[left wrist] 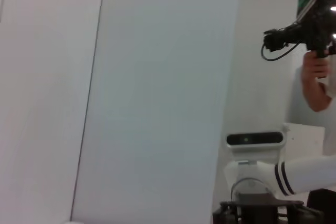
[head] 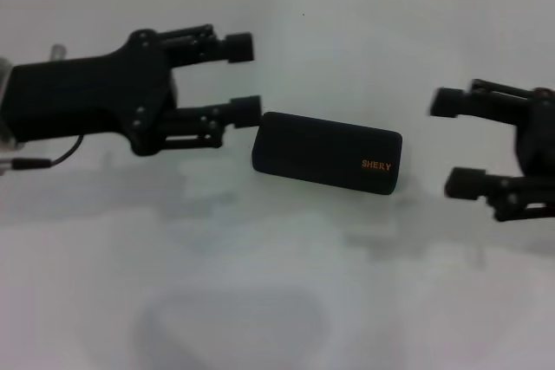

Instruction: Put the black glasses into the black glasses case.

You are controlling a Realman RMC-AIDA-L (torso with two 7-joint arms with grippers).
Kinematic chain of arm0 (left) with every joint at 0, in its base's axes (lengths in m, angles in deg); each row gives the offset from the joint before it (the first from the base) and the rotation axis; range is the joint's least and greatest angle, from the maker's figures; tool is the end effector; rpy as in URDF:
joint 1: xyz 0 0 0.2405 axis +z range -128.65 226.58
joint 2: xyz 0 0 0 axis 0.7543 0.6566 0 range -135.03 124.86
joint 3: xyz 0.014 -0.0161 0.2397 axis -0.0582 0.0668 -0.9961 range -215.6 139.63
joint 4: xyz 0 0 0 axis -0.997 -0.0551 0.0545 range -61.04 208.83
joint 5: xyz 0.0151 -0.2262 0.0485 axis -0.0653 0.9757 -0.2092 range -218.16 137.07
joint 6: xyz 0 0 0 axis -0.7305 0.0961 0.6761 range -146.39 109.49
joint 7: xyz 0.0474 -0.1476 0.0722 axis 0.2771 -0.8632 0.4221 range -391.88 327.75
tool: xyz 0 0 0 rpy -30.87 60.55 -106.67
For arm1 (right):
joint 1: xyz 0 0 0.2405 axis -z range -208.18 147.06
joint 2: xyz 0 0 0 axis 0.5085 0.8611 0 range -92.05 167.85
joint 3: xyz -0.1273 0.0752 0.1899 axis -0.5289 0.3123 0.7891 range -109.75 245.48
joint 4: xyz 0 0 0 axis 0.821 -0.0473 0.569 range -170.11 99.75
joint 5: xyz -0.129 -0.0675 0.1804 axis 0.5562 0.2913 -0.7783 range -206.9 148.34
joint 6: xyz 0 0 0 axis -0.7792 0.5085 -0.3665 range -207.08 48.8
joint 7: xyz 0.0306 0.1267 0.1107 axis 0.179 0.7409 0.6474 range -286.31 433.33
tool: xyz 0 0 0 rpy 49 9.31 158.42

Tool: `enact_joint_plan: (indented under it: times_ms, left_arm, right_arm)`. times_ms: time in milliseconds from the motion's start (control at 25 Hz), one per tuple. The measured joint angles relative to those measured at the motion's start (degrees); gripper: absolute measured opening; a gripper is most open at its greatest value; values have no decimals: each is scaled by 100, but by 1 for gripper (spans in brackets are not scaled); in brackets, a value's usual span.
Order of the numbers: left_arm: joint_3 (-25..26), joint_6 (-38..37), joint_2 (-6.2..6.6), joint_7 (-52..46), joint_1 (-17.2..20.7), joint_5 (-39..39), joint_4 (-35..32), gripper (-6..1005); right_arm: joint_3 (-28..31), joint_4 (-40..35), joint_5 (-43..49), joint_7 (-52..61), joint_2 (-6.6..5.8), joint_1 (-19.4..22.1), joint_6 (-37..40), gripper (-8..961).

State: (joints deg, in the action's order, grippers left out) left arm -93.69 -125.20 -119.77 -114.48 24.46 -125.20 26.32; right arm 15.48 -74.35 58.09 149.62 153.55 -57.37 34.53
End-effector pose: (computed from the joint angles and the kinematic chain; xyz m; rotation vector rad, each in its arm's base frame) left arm -0.1836 0.3163 0.0452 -2.8150 -0.2615 -1.2184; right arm 0.1876 0.2982 0.0317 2.8062 -0.2102 -1.3431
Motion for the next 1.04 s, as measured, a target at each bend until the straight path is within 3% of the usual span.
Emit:
enact_joint_plan:
  times_ms: [240, 440, 1040]
  left_arm:
    - [-17, -56, 52, 35, 186, -43, 44, 762]
    - [-21, -242, 143, 54, 233, -129, 234, 762]
    - [-20, -244, 96, 251, 200, -479, 535, 762]
  right_arm:
    - [-361, -108, -37, -85, 35, -120, -78, 852]
    - [-421, -48, -157, -294, 55, -110, -83, 870]
    - [-471, 140, -263, -284, 54, -152, -320, 874]
